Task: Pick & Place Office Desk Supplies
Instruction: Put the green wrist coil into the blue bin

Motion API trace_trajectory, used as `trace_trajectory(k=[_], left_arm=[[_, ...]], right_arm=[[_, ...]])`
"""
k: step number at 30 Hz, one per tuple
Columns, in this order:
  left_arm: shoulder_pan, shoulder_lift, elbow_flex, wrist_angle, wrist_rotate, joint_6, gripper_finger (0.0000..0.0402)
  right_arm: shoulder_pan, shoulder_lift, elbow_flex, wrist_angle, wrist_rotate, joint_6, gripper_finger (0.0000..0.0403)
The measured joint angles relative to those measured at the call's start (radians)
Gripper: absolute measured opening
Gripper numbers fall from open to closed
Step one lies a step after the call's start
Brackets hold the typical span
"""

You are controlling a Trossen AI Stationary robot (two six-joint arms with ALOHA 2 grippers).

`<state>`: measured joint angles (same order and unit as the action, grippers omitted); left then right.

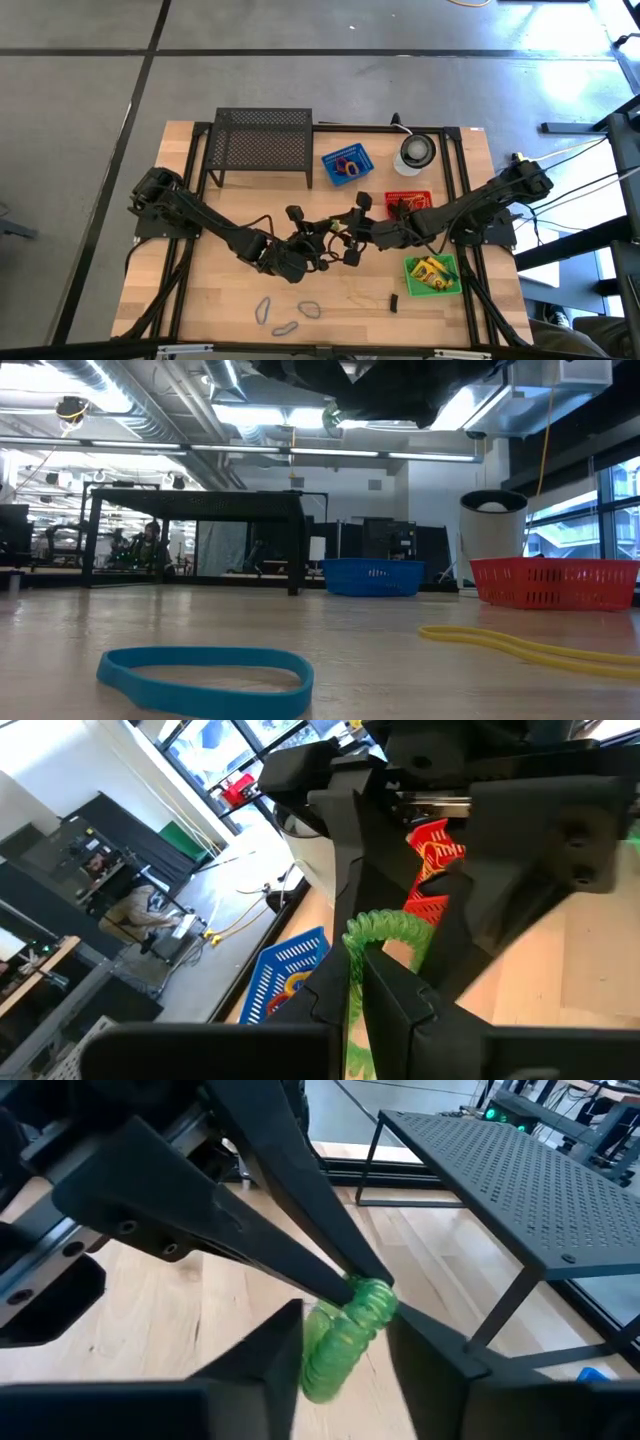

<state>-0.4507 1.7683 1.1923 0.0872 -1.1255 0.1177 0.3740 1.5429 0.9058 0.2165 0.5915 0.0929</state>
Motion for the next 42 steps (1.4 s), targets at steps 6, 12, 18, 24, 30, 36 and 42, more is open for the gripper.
trace_trajectory(k=[6,12,18,24,30,36,42], left_arm=[[0.000,0.000,0.000,0.000,0.014,-0.001,0.0015],[0.000,0.000,0.000,0.000,0.014,-0.070,0.0022],[0.003,0.000,0.000,0.000,-0.005,-0.157,0.0064],[0.003,0.000,0.001,-0.013,-0.006,-0.210,0.0132],[0.002,0.000,0.001,-0.016,-0.006,-0.226,0.0165],[0.003,0.000,0.001,-0.016,-0.006,-0.246,0.0162],[0.001,-0.001,0.001,-0.027,-0.001,-0.246,0.0164]], right_arm=[[0.000,0.000,0.000,-0.009,0.002,0.000,0.0036],[-0.007,0.000,0.000,-0.042,0.000,0.031,0.0025],[-0.057,-0.021,0.000,-0.130,0.003,0.083,0.0008],[-0.151,-0.071,0.000,-0.266,-0.005,0.113,0.0012],[-0.288,-0.076,0.000,-0.306,-0.021,0.137,0.0012],[-0.437,-0.006,0.000,-0.309,-0.079,0.209,0.0011],[-0.541,0.113,0.000,-0.255,-0.069,0.318,0.0011]])
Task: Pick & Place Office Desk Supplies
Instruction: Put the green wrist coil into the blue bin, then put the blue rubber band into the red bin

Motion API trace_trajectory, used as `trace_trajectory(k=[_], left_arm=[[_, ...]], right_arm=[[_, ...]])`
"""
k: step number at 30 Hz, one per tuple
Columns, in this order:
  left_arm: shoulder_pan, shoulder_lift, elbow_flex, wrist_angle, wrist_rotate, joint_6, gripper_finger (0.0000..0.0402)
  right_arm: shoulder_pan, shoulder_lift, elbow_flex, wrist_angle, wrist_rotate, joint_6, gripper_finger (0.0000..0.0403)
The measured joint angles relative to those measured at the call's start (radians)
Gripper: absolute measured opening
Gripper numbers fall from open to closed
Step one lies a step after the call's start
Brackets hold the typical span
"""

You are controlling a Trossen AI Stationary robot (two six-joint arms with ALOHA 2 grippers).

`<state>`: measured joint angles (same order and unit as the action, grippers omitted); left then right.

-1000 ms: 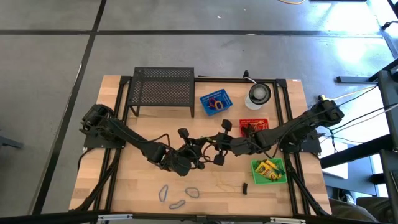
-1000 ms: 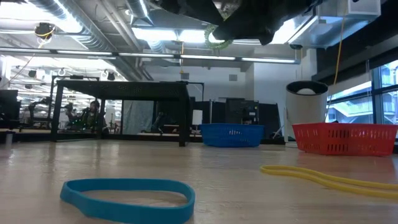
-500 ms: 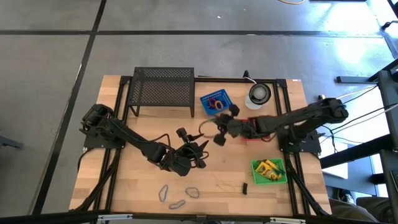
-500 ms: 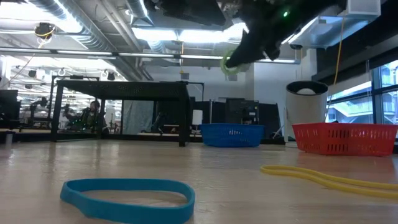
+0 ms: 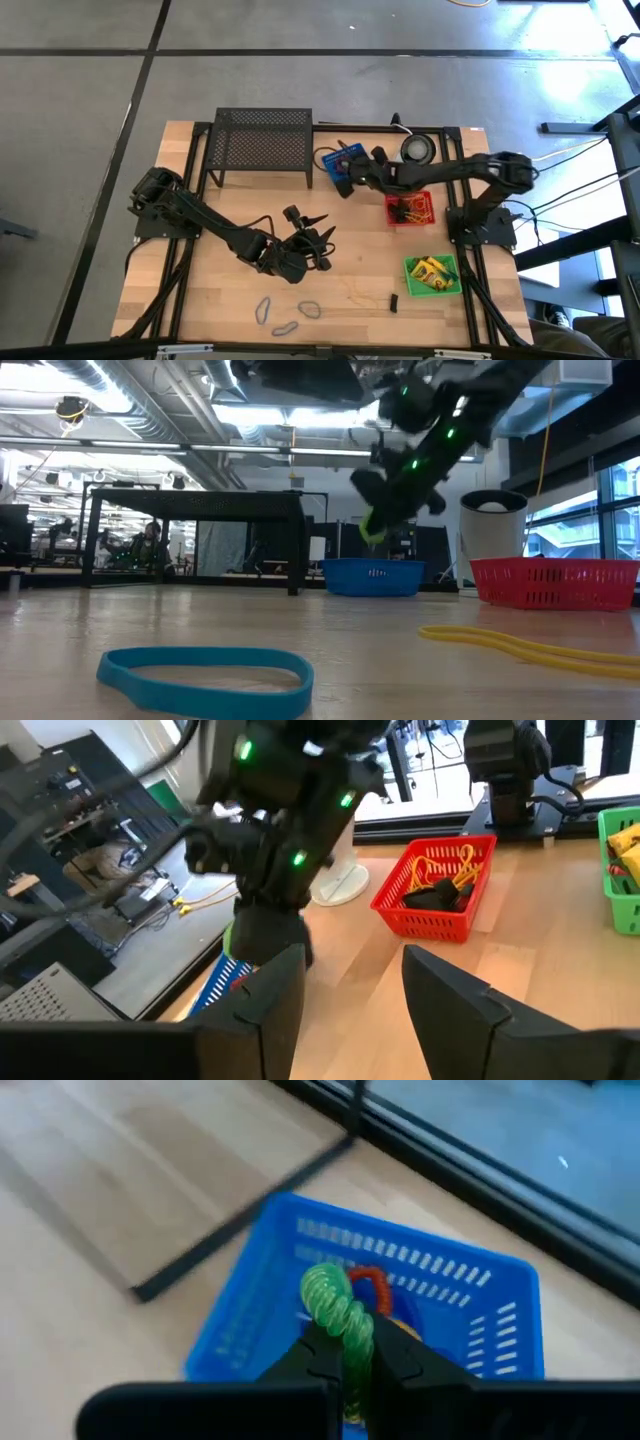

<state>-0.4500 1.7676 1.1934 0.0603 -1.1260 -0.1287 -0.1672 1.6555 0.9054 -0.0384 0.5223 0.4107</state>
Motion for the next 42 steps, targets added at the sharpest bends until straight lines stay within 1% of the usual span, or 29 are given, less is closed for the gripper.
trace_trajectory(k=[4,7,13,17,22,25,27,30,32,34,37,39,41,42], left_arm=[[0.000,0.000,0.000,-0.012,0.003,0.000,0.0163],[0.000,0.000,0.000,-0.012,0.003,0.000,0.0162],[0.000,0.000,0.000,-0.016,0.004,0.000,0.0164],[0.000,0.000,0.000,-0.024,0.030,-0.011,0.0164],[-0.002,0.000,0.000,-0.036,0.057,-0.016,0.0164],[-0.003,-0.001,0.000,-0.040,0.114,-0.025,0.0164],[-0.007,-0.009,0.000,-0.063,0.180,-0.071,0.0164],[-0.012,-0.040,0.000,-0.147,0.346,-0.184,0.0164],[-0.016,-0.061,0.000,-0.230,0.490,-0.261,0.0164],[-0.025,-0.077,0.000,-0.335,0.662,-0.321,0.0164],[-0.057,-0.077,0.000,-0.499,0.888,-0.408,0.0164],[-0.088,-0.060,0.000,-0.587,0.975,-0.472,0.0164],[-0.122,-0.042,-0.002,-0.675,1.001,-0.541,0.0164],[-0.137,-0.034,-0.002,-0.692,1.003,-0.570,0.0164]], right_arm=[[-0.032,0.081,0.000,0.060,-0.035,0.029,0.0012],[-0.037,0.112,0.000,0.088,-0.050,0.050,0.0023],[-0.048,0.118,0.000,0.095,-0.050,0.054,0.0064],[-0.054,0.118,0.000,0.095,-0.052,0.032,0.0100],[-0.055,0.063,0.001,0.046,-0.052,-0.005,0.0152],[-0.051,-0.006,0.001,-0.017,-0.052,-0.007,0.0178],[-0.042,-0.060,0.000,-0.075,-0.052,-0.007,0.0188],[-0.011,-0.137,0.001,-0.150,-0.052,-0.007,0.0193],[0.020,-0.181,0.001,-0.190,-0.052,-0.007,0.0193],[0.060,-0.225,0.001,-0.233,-0.051,-0.007,0.0193],[0.125,-0.278,0.000,-0.256,-0.048,-0.009,0.0193],[0.176,-0.305,0.001,-0.246,-0.047,-0.010,0.0193],[0.225,-0.325,0.001,-0.248,-0.035,-0.010,0.0194],[0.249,-0.332,0.001,-0.245,-0.025,-0.010,0.0194]])
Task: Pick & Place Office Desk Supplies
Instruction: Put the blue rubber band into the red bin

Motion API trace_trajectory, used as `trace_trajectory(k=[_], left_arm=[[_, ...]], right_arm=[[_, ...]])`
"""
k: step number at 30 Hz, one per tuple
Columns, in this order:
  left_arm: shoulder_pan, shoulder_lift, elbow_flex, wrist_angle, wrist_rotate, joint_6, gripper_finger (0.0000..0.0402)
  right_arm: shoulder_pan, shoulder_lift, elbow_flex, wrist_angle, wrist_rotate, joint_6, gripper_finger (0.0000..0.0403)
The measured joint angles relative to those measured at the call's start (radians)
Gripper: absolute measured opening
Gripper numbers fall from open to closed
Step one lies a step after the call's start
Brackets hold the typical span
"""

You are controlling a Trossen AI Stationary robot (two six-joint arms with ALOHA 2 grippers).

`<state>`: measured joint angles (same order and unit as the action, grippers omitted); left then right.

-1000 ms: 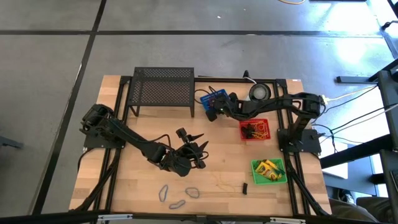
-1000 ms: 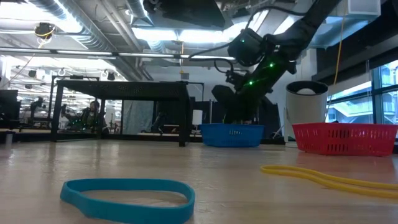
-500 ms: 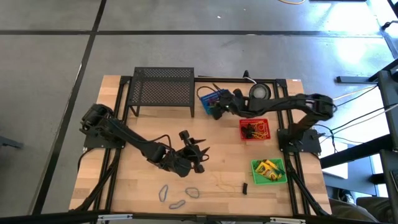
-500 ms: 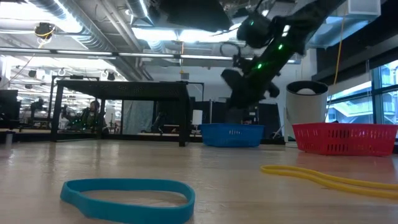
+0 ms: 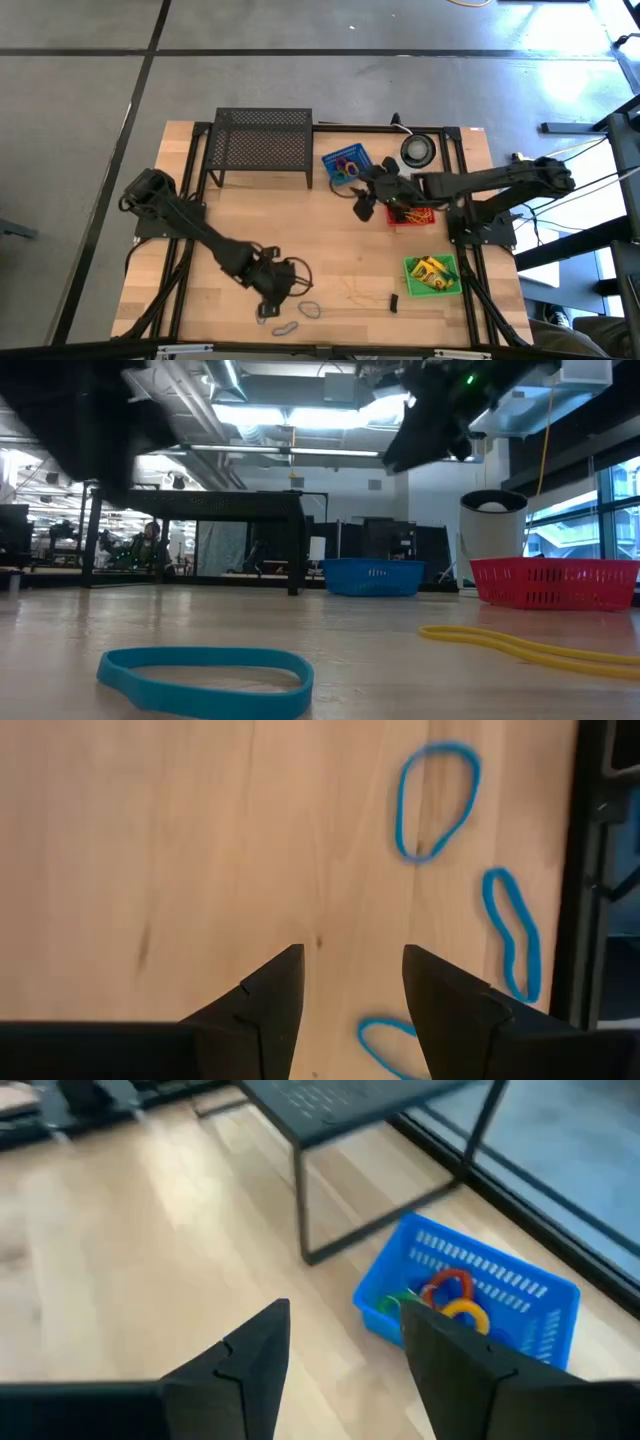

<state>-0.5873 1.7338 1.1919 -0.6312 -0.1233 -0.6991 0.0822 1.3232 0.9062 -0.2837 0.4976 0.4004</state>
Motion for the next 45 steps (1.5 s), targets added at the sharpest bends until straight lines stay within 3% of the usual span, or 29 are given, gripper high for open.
trace_trajectory(k=[13,22,33,45], left_arm=[[-0.138,0.092,0.000,-0.022,-0.038,-0.239,0.0164],[-0.170,0.127,0.000,-0.038,-0.071,-0.258,0.0163],[-0.198,0.128,-0.007,-0.076,-0.069,-0.287,0.0134],[-0.220,0.120,-0.146,0.023,-0.074,-0.337,0.0129]], right_arm=[[0.165,-0.007,0.000,0.004,0.152,0.008,0.0194],[0.180,-0.007,0.000,0.004,0.161,0.011,0.0194],[0.182,-0.007,0.000,-0.001,0.161,0.010,0.0194],[0.182,-0.006,0.000,-0.001,0.160,0.010,0.0194]])
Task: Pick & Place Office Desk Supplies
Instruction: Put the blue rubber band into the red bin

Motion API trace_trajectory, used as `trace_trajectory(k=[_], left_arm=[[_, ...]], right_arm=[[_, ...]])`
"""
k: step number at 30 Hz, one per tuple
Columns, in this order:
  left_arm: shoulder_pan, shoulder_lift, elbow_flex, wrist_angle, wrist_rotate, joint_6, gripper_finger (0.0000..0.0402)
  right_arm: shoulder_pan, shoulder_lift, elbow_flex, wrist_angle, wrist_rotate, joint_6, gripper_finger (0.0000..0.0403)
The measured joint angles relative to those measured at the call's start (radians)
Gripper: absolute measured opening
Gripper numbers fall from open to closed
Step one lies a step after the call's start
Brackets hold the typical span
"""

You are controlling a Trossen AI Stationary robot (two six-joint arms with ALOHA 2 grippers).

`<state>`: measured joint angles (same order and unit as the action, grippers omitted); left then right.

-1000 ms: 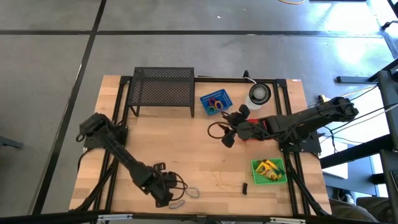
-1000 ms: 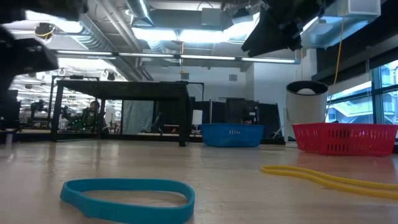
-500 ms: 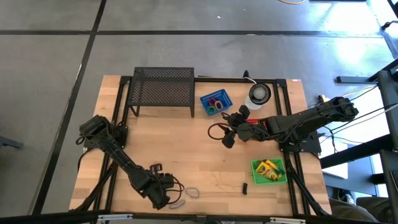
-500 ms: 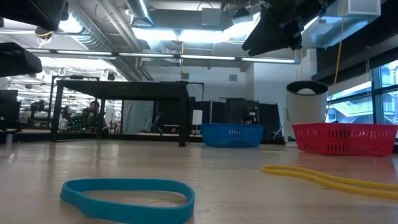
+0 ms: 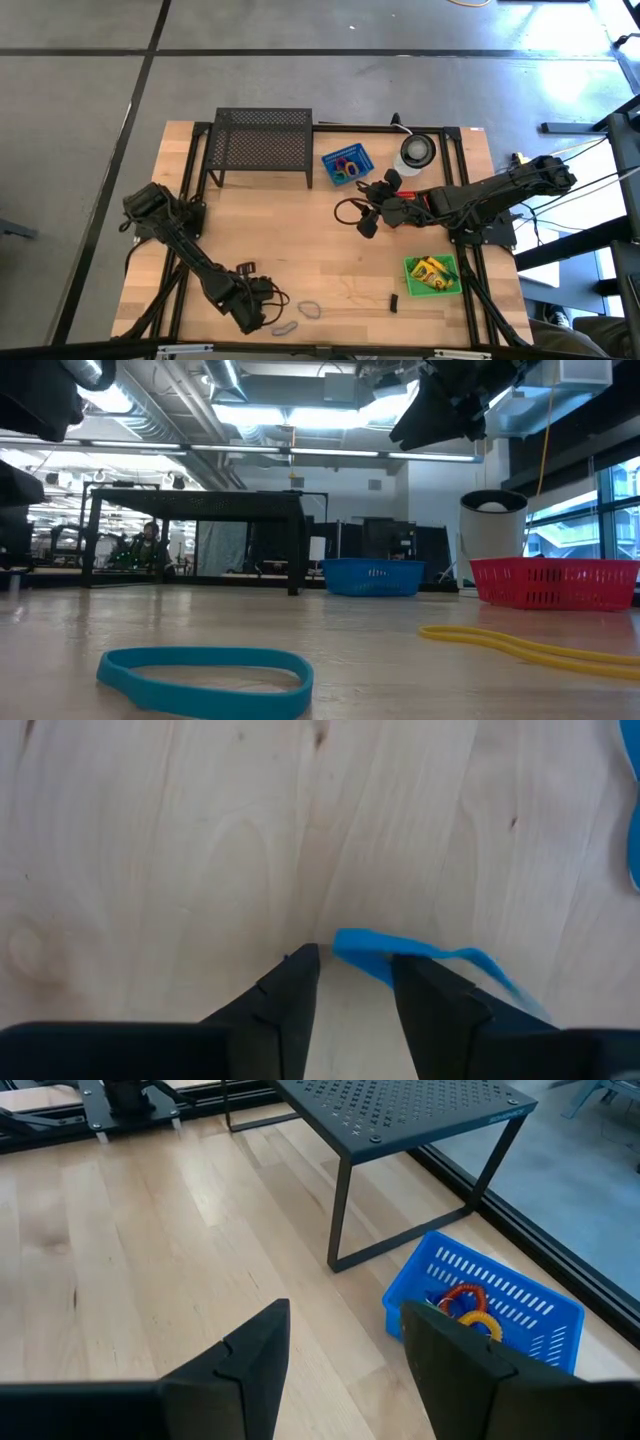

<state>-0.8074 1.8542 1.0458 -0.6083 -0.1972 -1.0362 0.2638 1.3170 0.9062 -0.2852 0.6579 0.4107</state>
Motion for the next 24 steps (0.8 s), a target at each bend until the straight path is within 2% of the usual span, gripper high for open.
trace_trajectory(k=[4,8,14,21,24], left_arm=[[-0.002,0.001,-0.005,0.027,-0.046,0.083,0.0108],[-0.004,0.003,-0.010,0.115,-0.089,0.244,0.0070],[-0.002,0.009,-0.010,0.159,-0.120,0.338,0.0009],[-0.006,0.007,-0.009,0.166,-0.165,0.359,0.0003],[-0.011,0.002,-0.011,0.171,-0.229,0.399,0.0003]], right_arm=[[0.000,0.000,0.000,0.000,0.000,0.000,0.0194],[0.000,0.000,0.000,0.000,0.000,0.000,0.0194],[0.000,0.001,0.000,0.000,0.005,0.000,0.0194],[0.000,0.001,0.000,0.000,0.005,0.000,0.0194],[0.000,0.001,0.000,0.000,0.007,0.000,0.0194]])
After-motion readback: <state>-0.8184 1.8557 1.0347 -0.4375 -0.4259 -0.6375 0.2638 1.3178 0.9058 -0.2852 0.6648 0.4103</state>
